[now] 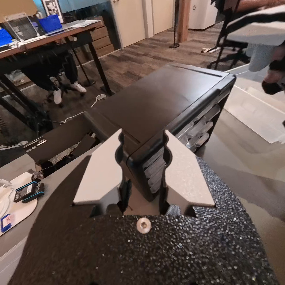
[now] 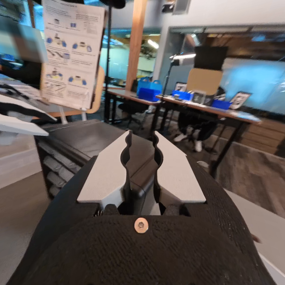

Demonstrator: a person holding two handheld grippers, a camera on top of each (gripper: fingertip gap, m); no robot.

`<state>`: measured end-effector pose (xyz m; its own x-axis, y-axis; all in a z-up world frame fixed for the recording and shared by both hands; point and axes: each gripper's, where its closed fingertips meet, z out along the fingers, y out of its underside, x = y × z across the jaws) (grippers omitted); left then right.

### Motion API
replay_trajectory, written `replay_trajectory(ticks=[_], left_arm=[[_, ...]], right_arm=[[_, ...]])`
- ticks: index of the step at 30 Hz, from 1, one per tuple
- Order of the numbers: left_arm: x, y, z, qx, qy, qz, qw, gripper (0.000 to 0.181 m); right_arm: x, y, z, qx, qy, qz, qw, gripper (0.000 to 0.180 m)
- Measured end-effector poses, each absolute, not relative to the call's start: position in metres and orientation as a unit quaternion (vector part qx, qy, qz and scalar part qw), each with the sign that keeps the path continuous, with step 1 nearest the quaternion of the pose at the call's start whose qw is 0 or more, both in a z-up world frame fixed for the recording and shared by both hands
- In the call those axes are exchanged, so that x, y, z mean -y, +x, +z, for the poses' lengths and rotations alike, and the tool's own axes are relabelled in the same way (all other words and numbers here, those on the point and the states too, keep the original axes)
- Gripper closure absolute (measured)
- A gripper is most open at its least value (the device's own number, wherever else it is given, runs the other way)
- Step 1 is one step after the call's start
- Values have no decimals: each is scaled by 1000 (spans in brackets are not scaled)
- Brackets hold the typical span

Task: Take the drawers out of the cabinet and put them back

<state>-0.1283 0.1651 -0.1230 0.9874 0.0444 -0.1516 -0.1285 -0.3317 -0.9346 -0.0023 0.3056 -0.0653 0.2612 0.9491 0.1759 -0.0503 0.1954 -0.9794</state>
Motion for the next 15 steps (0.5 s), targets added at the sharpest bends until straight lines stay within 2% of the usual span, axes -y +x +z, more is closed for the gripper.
replay_trajectory(ticks=[4,7,11,15], left_arm=[[-166,-131,-126,-22,-809,21,587,142],[-163,-144,-125,-2,-804,18,594,144],[-156,-157,-118,18,-786,5,618,161],[-152,-162,-124,25,-791,-10,612,155]], right_arm=[[-299,10,-58,459,-472,239,714,152],[-247,-10,-67,491,-401,256,730,151],[-180,-39,-113,525,-325,282,734,148],[-136,-66,-176,562,-282,254,735,148]])
